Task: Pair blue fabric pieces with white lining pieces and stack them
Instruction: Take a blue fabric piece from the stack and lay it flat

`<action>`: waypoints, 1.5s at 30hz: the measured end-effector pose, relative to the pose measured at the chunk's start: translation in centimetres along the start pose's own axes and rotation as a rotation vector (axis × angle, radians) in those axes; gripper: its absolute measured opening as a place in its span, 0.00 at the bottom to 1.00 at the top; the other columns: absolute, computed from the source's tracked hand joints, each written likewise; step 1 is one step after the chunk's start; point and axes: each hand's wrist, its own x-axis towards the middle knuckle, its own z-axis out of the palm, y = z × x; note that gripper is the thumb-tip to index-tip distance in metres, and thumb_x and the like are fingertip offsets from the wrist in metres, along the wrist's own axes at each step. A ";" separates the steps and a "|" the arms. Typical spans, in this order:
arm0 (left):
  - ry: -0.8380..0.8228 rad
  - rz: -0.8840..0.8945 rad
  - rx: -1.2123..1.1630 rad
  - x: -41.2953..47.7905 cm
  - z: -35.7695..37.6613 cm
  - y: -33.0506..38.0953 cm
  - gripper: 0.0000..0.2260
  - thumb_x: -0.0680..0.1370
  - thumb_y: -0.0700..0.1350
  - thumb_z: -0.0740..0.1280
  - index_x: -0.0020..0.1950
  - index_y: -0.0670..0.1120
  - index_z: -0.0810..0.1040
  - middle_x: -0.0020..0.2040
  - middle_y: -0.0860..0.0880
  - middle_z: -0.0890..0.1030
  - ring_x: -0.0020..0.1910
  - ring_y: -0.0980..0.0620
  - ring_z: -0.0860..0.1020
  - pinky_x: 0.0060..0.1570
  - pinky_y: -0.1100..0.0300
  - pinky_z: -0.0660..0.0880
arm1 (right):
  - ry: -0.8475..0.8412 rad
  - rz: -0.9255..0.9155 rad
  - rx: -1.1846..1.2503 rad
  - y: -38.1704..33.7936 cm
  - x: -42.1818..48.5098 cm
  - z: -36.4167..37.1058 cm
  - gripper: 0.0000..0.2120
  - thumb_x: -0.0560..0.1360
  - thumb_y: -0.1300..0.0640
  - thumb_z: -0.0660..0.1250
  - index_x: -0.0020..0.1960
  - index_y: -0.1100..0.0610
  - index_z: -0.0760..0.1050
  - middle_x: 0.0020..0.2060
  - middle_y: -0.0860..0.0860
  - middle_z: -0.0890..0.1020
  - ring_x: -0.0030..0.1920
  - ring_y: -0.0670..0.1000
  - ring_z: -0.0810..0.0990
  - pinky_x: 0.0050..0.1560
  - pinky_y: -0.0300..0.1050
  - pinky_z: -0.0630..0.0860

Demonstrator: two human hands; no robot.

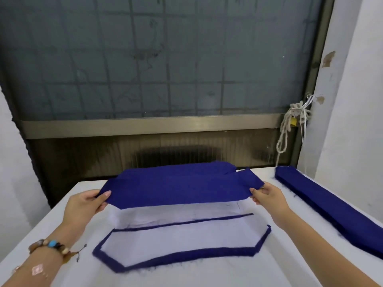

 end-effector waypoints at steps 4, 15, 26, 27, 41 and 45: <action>-0.028 -0.025 0.075 -2.5 -0.7 -1.5 0.04 0.75 0.42 0.72 0.40 0.49 0.82 0.32 0.49 0.83 0.34 0.48 0.78 0.37 0.58 0.77 | -0.022 0.025 -0.078 1.7 -2.7 -1.7 0.07 0.75 0.57 0.70 0.48 0.60 0.77 0.34 0.53 0.84 0.36 0.51 0.81 0.39 0.41 0.77; -0.152 -0.086 0.275 -5.9 -1.0 -4.8 0.05 0.75 0.44 0.72 0.42 0.43 0.84 0.29 0.42 0.81 0.28 0.50 0.76 0.33 0.60 0.73 | -0.034 -0.032 -0.235 5.7 -6.4 -3.0 0.08 0.74 0.63 0.68 0.40 0.65 0.71 0.34 0.61 0.81 0.35 0.53 0.75 0.41 0.46 0.71; -0.224 -0.144 0.381 -5.0 -1.1 -4.9 0.05 0.73 0.44 0.74 0.41 0.51 0.79 0.29 0.46 0.83 0.27 0.50 0.78 0.29 0.62 0.75 | -0.077 -0.090 -0.324 5.2 -4.8 -2.0 0.10 0.78 0.52 0.65 0.42 0.57 0.75 0.35 0.52 0.80 0.35 0.49 0.75 0.36 0.40 0.71; -0.235 -0.153 0.384 -4.8 -1.1 -4.9 0.05 0.73 0.45 0.74 0.42 0.52 0.79 0.30 0.47 0.83 0.26 0.51 0.78 0.28 0.62 0.75 | -0.064 -0.075 -0.307 4.8 -4.4 -1.8 0.11 0.78 0.50 0.64 0.41 0.56 0.75 0.34 0.51 0.80 0.35 0.49 0.76 0.36 0.40 0.71; -0.252 -0.040 0.329 -4.9 -1.2 -6.0 0.06 0.78 0.46 0.68 0.44 0.46 0.82 0.34 0.47 0.83 0.24 0.52 0.73 0.22 0.66 0.71 | 0.035 -0.248 -0.410 6.4 -4.2 0.1 0.08 0.78 0.54 0.65 0.41 0.52 0.74 0.34 0.46 0.80 0.38 0.47 0.78 0.39 0.43 0.74; -0.235 -0.035 0.198 -4.7 -1.9 -6.3 0.06 0.78 0.43 0.68 0.43 0.44 0.82 0.34 0.43 0.81 0.25 0.52 0.69 0.23 0.69 0.68 | 0.034 -0.279 -0.360 6.5 -4.4 -0.1 0.07 0.78 0.55 0.65 0.41 0.52 0.74 0.35 0.47 0.81 0.39 0.48 0.78 0.40 0.44 0.75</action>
